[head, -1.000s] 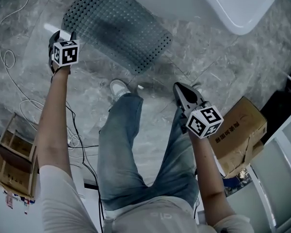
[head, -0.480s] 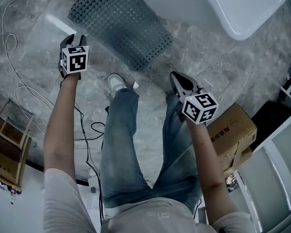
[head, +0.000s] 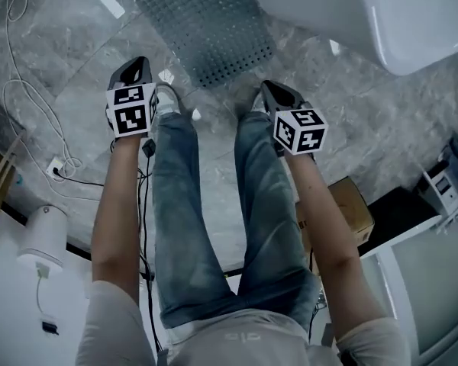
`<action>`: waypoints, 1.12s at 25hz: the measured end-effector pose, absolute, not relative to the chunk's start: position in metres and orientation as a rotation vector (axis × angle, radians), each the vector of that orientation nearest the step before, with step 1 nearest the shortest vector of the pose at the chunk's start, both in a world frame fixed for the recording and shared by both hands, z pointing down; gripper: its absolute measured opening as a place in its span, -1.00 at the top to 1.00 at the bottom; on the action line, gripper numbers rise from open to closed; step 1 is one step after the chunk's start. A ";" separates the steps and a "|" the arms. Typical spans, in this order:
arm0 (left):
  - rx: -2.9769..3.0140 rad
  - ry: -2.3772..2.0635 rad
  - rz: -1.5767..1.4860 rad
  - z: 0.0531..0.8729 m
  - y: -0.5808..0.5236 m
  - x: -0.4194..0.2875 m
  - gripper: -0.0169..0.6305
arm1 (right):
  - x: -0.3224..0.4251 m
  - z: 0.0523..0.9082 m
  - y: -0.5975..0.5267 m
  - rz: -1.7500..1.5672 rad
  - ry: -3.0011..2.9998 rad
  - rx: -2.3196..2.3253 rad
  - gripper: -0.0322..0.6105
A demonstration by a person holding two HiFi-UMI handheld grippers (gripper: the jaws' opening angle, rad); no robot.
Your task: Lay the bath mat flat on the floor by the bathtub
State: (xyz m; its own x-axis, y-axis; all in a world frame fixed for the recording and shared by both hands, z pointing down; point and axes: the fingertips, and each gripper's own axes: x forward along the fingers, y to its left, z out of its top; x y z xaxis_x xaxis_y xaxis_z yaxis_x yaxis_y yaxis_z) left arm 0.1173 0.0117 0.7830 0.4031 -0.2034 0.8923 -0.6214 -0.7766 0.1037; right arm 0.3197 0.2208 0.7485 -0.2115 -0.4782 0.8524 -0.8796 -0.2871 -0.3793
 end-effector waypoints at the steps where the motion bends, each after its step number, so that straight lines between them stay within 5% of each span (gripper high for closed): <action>1: 2.206 -0.734 1.323 0.782 0.029 0.110 0.90 | 0.318 0.760 0.222 1.500 -1.611 1.633 0.82; 11: 1.851 -0.915 1.114 0.789 0.164 0.055 0.90 | 0.291 0.872 0.227 1.301 -1.730 1.154 0.79; 21: 1.751 -0.879 1.111 0.857 0.211 0.044 0.90 | 0.269 0.993 0.260 1.171 -1.691 0.874 0.17; 28: 1.717 -0.888 1.085 0.882 0.180 0.045 0.90 | 0.279 1.040 0.264 1.185 -1.643 0.956 0.07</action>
State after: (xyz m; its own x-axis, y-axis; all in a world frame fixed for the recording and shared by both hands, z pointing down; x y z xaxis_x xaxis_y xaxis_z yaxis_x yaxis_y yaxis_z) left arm 0.0448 0.1799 0.8818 0.3591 -0.1060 0.9273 -0.8878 -0.3453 0.3043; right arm 0.2795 0.2639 1.0403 -0.3255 -0.0926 0.9410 -0.9221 0.2513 -0.2942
